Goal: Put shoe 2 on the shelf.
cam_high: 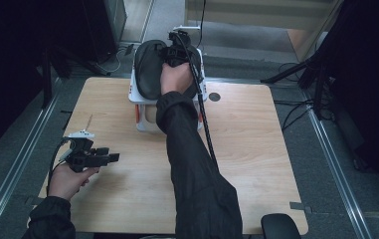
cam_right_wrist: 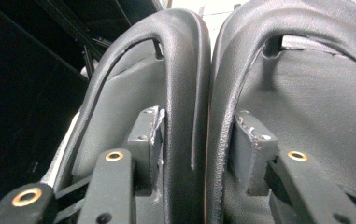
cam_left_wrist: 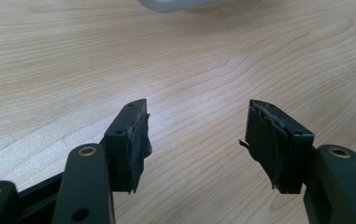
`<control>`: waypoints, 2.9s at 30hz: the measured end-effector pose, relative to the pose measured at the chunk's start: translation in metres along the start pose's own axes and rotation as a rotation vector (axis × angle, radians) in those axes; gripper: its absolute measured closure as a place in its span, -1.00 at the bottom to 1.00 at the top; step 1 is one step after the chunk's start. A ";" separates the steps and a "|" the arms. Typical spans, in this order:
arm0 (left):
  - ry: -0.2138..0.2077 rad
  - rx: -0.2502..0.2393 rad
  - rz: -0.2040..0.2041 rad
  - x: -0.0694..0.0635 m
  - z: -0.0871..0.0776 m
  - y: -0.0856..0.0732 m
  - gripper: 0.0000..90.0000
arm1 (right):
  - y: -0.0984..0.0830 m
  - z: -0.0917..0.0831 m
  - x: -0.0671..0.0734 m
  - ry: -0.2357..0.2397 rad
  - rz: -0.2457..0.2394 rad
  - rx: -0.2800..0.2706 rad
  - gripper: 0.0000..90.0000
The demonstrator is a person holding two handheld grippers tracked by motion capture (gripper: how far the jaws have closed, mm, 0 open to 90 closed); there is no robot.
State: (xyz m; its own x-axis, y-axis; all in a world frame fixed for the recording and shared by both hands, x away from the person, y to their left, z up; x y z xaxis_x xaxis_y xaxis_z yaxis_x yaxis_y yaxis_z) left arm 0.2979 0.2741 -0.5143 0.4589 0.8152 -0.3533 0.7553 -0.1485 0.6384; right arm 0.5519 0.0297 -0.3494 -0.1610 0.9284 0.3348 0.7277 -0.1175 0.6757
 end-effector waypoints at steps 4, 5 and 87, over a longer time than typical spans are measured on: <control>0.000 -0.001 0.000 0.000 0.000 0.000 -0.11 | 0.000 -0.002 0.000 0.018 -0.006 0.007 0.18; 0.000 -0.002 -0.001 0.000 0.000 0.000 -0.11 | 0.000 -0.003 0.000 0.016 -0.013 0.006 0.18; 0.011 0.003 0.025 -0.006 0.005 0.001 -0.14 | -0.186 -0.107 -0.040 0.499 -0.560 0.114 0.07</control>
State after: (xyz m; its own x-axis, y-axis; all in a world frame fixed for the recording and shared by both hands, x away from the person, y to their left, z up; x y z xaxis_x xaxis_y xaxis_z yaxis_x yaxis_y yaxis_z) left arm 0.2979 0.2662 -0.5150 0.4723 0.8174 -0.3298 0.7450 -0.1702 0.6449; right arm 0.3518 -0.0232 -0.4181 -0.7899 0.5655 0.2371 0.5080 0.3869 0.7696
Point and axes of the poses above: each handheld gripper's, and its own axes: z roughly forward along the jaws, y roughly out of its top, x roughly to its left, the point moved 2 cm from there along z, roughly forward along the jaws, and after that the axes turned 2 degrees about -y, right-handed, at the moved point
